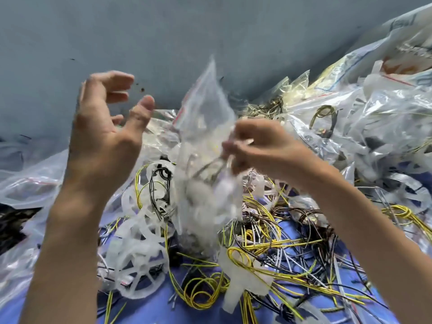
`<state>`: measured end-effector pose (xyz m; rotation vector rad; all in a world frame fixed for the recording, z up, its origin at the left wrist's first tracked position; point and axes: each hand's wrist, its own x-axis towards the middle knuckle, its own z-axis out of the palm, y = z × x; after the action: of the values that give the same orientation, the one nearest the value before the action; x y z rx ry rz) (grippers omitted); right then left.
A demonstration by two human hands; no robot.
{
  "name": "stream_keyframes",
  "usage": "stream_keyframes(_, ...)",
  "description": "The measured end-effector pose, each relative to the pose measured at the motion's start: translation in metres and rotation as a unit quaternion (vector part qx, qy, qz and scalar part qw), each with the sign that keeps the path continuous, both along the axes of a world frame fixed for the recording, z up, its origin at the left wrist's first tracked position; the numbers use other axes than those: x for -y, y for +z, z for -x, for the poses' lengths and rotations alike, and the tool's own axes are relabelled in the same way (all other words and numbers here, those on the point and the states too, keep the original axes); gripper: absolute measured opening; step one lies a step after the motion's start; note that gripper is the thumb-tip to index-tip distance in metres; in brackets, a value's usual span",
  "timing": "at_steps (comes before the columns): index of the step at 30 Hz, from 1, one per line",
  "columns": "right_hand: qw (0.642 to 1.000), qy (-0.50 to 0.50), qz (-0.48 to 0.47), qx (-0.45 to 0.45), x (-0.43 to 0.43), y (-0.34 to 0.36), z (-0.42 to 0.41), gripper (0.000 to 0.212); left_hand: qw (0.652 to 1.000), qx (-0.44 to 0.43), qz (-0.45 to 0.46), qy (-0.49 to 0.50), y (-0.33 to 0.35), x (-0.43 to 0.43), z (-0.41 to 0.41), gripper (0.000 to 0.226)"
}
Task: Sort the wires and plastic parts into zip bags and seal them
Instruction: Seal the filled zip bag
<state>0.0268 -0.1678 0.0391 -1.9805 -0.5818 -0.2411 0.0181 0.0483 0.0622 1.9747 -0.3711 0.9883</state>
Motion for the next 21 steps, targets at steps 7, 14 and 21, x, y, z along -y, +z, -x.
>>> stream_keyframes(7, 0.93, -0.208, -0.298, -0.057, 0.055, 0.001, -0.04, 0.009, 0.999, -0.018, -0.021, 0.019, 0.003, -0.004, 0.002, 0.023)
stream_keyframes(14, 0.932, -0.268, -0.235, -0.073, 0.051, 0.009, -0.038, 0.054, 0.997, -0.05, -0.05, 0.022, -0.005, 0.0, -0.003, 0.014)
stream_keyframes(21, 0.989, -0.122, -0.01, -0.085, 0.03, 0.015, -0.018, 0.022, 0.98, -0.128, -0.07, 0.135, -0.025, -0.029, -0.027, 0.011)
